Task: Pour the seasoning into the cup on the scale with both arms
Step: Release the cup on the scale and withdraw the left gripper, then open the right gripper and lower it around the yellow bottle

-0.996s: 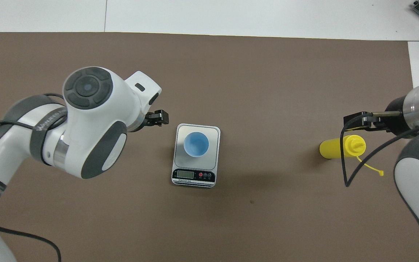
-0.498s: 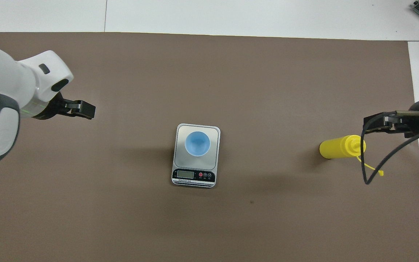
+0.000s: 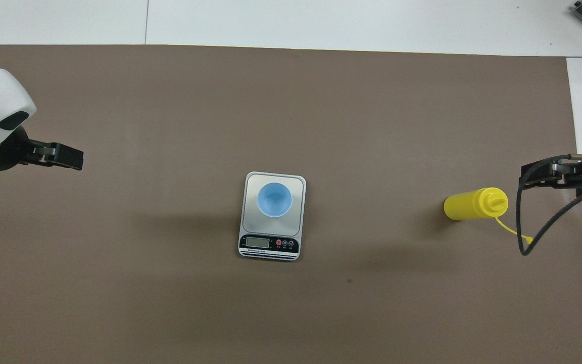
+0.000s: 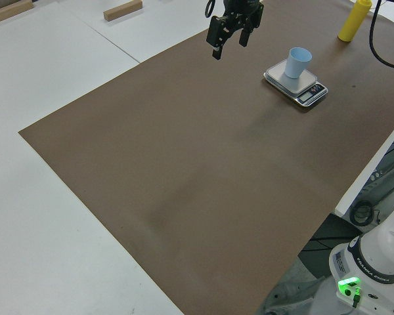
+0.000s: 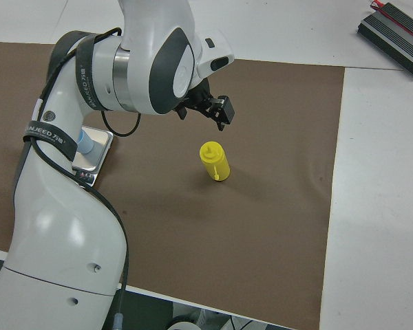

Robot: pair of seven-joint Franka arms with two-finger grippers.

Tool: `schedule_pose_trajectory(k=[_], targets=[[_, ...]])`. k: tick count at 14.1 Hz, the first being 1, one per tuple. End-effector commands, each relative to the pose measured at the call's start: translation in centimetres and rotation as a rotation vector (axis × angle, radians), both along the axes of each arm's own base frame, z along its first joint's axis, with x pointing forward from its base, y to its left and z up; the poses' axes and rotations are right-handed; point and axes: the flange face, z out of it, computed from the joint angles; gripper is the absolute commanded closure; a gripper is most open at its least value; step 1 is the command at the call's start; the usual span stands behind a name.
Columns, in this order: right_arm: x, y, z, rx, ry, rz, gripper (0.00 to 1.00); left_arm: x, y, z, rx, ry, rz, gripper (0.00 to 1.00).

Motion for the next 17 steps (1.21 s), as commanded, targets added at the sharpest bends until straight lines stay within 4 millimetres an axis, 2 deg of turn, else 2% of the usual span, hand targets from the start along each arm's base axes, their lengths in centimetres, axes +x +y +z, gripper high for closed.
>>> schedule_pose_trajectory(k=[1,3,4,6,9,10,12,14,17], targets=[[-0.1,-2.9,-0.3,0.014,-0.042,-0.203,0.0,-0.5,0.2,3.3,-0.04,-0.001,-0.007,0.0],[-0.1,-5.4,-1.0,0.071,-0.034,-0.36,0.0,-0.7,0.4,4.9,-0.039,0.008,-0.006,0.0],[-0.1,-7.3,-1.7,0.114,-0.023,-0.469,0.0,-0.7,0.4,5.3,-0.033,0.012,-0.008,0.0],[0.0,-9.9,-3.4,0.153,0.012,-0.639,0.0,-0.8,0.1,5.3,-0.031,0.003,-0.017,0.0],[-0.1,-13.5,-6.8,0.212,0.09,-0.788,0.0,-0.9,-0.1,5.0,-0.035,0.006,-0.017,0.0],[-0.4,-15.0,-8.1,0.242,0.119,-0.841,0.0,-0.9,0.0,4.4,-0.036,0.013,-0.016,0.0],[-0.7,-17.5,-12.0,0.287,0.206,-0.902,0.0,-0.9,-0.1,4.1,-0.039,0.01,-0.01,0.0],[-1.5,-17.8,-15.3,0.297,0.266,-0.927,0.0,-1.2,-0.1,3.9,-0.037,0.013,-0.012,0.0],[-1.5,-18.3,-19.7,0.351,0.351,-0.978,0.0,-1.6,-0.2,3.8,-0.033,0.027,-0.01,0.0]])
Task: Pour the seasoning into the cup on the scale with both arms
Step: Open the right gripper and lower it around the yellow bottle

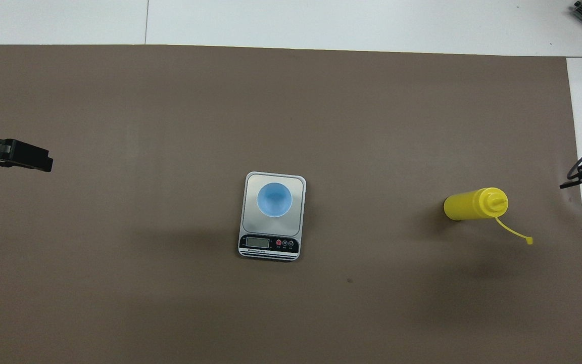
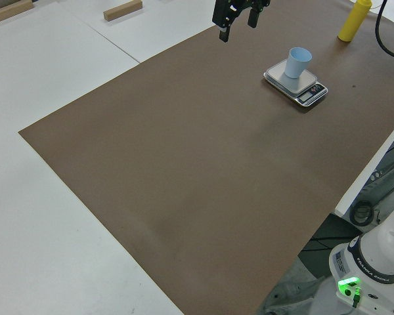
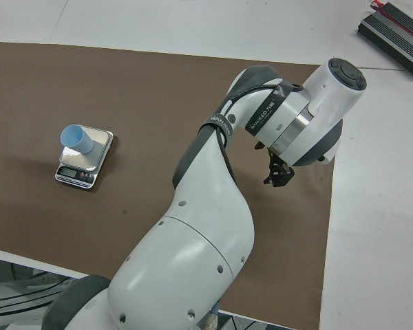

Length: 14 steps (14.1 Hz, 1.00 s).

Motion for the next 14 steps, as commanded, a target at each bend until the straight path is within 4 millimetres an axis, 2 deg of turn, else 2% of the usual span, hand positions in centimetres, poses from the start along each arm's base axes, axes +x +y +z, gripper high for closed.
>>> schedule_pose_trajectory(k=[1,7,14], targets=[[-0.1,0.2,-2.6,0.053,0.037,-0.078,0.0,-1.0,-0.1,0.0,-0.011,0.01,-0.006,0.0],[0.3,1.7,-7.8,0.175,0.121,-0.237,0.0,-0.9,0.0,0.1,-0.011,0.0,-0.004,0.0],[0.3,4.8,-9.4,0.24,0.138,-0.268,0.0,-1.0,0.3,0.0,-0.006,0.016,-0.001,0.0]])
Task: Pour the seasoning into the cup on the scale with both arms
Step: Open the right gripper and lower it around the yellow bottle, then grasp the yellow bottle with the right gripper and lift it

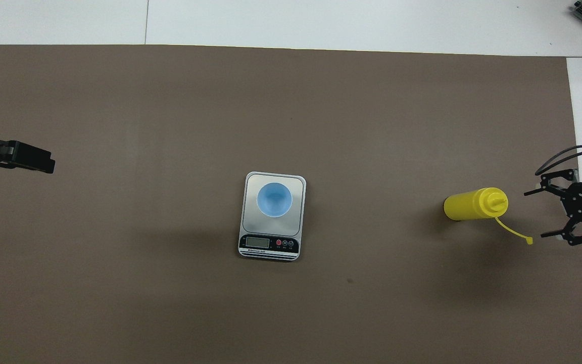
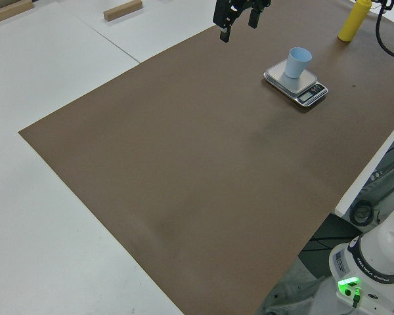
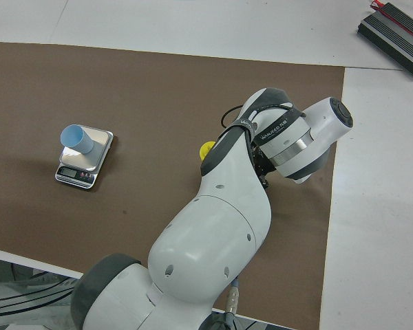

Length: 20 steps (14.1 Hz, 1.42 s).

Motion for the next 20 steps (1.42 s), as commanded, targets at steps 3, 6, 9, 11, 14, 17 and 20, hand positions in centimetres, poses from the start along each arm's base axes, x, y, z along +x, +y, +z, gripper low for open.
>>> schedule_pose_trajectory(k=[3,6,9,11,14,17,20], targets=[[0.0,1.9,-0.8,0.032,-0.02,-0.067,0.0,-1.2,0.5,0.0,0.001,0.032,-0.007,0.0],[0.4,3.5,-1.4,0.058,-0.03,-0.084,0.0,-1.2,0.4,-0.1,0.004,0.033,-0.013,0.0],[0.7,4.8,-1.5,0.084,-0.033,-0.088,0.0,-1.2,0.5,-0.1,0.008,0.033,-0.02,0.0],[1.2,6.1,-1.4,0.092,-0.039,-0.074,0.35,-1.3,0.5,-0.2,0.009,0.039,-0.021,0.0],[1.9,5.9,-0.5,0.074,-0.043,-0.141,1.0,-1.3,0.5,0.0,0.009,0.034,-0.025,0.0],[2.8,8.3,1.9,0.029,-0.032,-0.163,1.0,-1.3,0.3,0.1,0.009,0.022,-0.02,0.0],[4.9,12.5,4.9,-0.061,-0.025,-0.168,1.0,-1.2,0.5,0.1,0.007,0.022,-0.016,0.0]])
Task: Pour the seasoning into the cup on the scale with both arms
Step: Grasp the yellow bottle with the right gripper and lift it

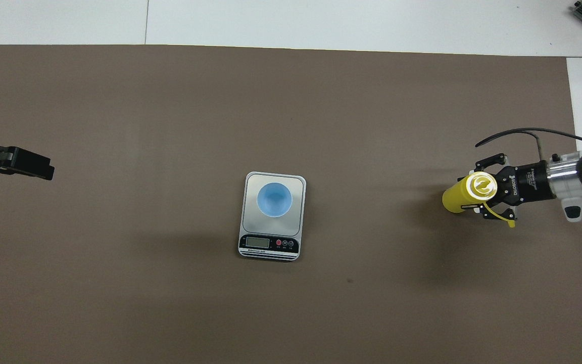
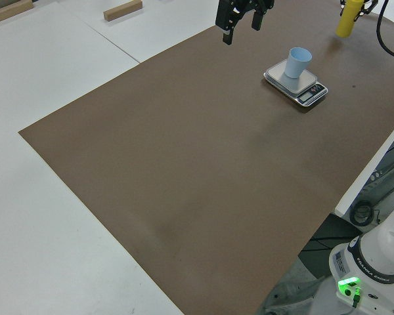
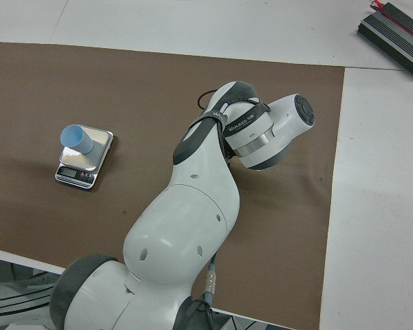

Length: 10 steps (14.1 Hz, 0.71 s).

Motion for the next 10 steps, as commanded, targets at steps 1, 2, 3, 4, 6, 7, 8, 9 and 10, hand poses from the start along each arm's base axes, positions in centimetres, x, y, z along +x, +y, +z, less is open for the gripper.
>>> schedule_pose_trajectory(k=[1,2,3,4,6,7,8,9,10], targets=[[1.9,4.5,3.9,-0.117,0.003,-0.001,1.0,-0.8,0.3,0.2,0.004,-0.006,-0.005,0.0],[2.7,6.6,4.8,-0.189,-0.009,0.019,1.0,-0.8,0.3,0.2,0.004,-0.006,-0.005,0.0],[3.4,8.5,5.8,-0.253,-0.02,0.024,1.0,-0.8,0.2,0.2,0.006,-0.006,-0.007,0.0],[4.0,9.9,6.5,-0.287,-0.02,0.008,1.0,-0.8,0.3,0.2,0.004,-0.006,-0.005,0.0],[4.9,14.7,8.0,-0.344,-0.036,0.014,1.0,-0.8,0.3,0.2,0.004,-0.006,-0.005,0.0],[5.4,16.9,8.3,-0.405,-0.047,0.015,1.0,-0.8,0.3,0.2,0.004,-0.006,-0.005,0.0],[5.7,19.3,9.1,-0.468,-0.069,0.014,1.0,-0.8,0.3,0.2,0.004,-0.006,-0.005,0.0],[5.6,22.4,9.2,-0.522,-0.087,0.035,1.0,-0.8,0.3,0.3,0.005,-0.008,-0.005,0.0],[5.4,24.8,9.7,-0.559,-0.116,0.042,1.0,-0.8,0.3,0.2,0.004,-0.006,-0.005,0.0]])
